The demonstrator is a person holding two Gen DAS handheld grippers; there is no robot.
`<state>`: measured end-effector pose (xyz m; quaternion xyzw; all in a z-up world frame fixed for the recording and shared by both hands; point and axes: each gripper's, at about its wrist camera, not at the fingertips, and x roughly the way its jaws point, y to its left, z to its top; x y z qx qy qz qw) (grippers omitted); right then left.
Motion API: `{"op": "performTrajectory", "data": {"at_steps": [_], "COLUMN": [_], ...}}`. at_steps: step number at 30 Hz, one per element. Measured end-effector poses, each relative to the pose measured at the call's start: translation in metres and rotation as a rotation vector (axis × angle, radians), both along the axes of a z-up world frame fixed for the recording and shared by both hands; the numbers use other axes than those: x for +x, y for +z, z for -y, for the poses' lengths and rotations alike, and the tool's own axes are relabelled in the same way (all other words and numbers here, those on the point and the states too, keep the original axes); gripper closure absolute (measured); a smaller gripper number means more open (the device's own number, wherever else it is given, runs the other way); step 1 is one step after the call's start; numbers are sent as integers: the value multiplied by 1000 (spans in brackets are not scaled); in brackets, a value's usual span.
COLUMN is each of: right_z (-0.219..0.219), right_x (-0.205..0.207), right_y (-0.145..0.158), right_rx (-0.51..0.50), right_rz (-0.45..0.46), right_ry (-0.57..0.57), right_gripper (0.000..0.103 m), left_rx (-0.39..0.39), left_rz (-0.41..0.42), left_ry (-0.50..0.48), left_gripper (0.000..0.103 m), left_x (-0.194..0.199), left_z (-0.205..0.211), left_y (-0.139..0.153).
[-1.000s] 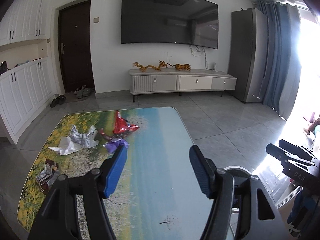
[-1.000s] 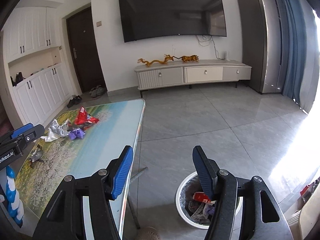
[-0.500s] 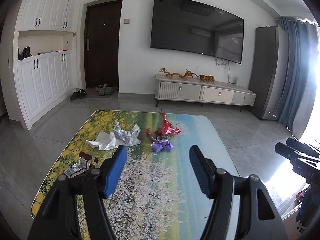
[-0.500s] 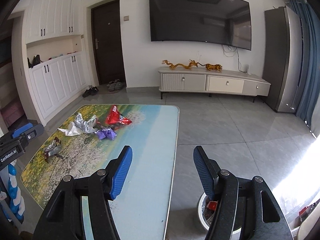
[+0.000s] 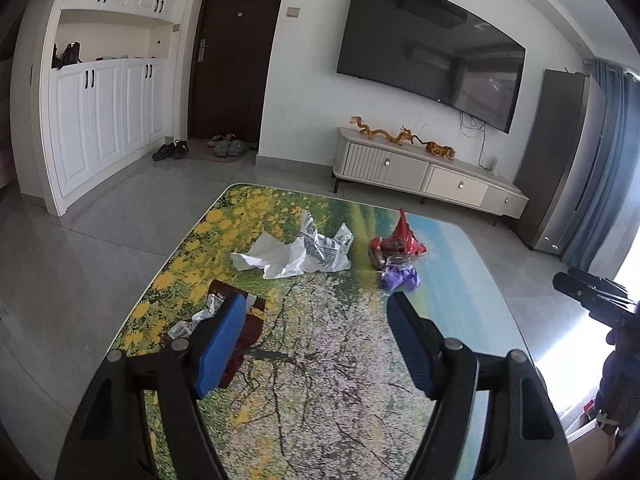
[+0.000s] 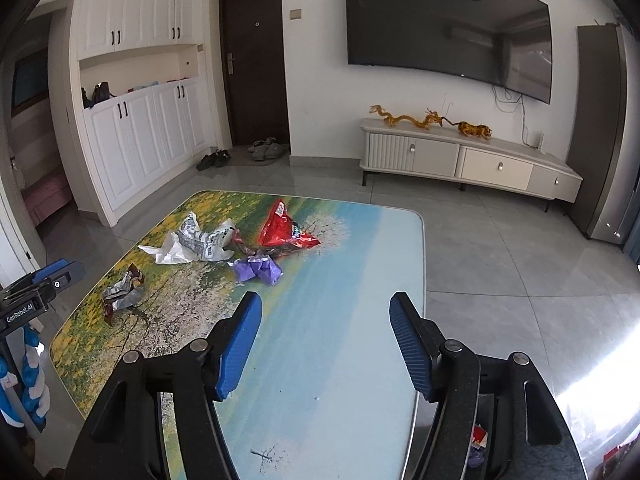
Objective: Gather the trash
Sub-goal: 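Grasp the white printed bag with the left gripper while the right grasps the red chip bag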
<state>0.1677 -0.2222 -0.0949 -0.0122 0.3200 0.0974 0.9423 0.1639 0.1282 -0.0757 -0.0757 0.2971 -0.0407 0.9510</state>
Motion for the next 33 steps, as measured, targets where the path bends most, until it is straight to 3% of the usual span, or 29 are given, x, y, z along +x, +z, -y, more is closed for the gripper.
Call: {"op": "performTrajectory", "data": {"at_steps": [4,12,17,22,24,29,30,33], "right_z": [-10,-31,-42,-61,-69,-83,-83,-78], "right_x": [35,111,160,206,221,248,251,253], "right_y": [-17,-54,-69,-79,-83,-97,-100,-106], "right_rx": [36,89,127,144,143,128,133,164], "right_rz": [-34,-111,-144,-163,-172,-209,-223,-249], "right_ry": [37,99,120,141,151,165,166,164], "right_gripper": [37,37,33,33,33,34,39,67], "left_rx": [8,-2,-27,-39,-22,-21,-25,-32], "left_rz": [-55,-177,-261,-321,-342,-415,-418,-412], "left_ry": [-34,-134,-142,-136,-130,-146,-149,-168], "left_gripper": [31,31,31,32,38,69,71,83], "left_x": [30,119,185,224,235,250,251,252], "left_z": [-13,0,4,4,6,12,13,18], "left_y": [-9,-30,-45,-58,-62,-74,-76,-76]}}
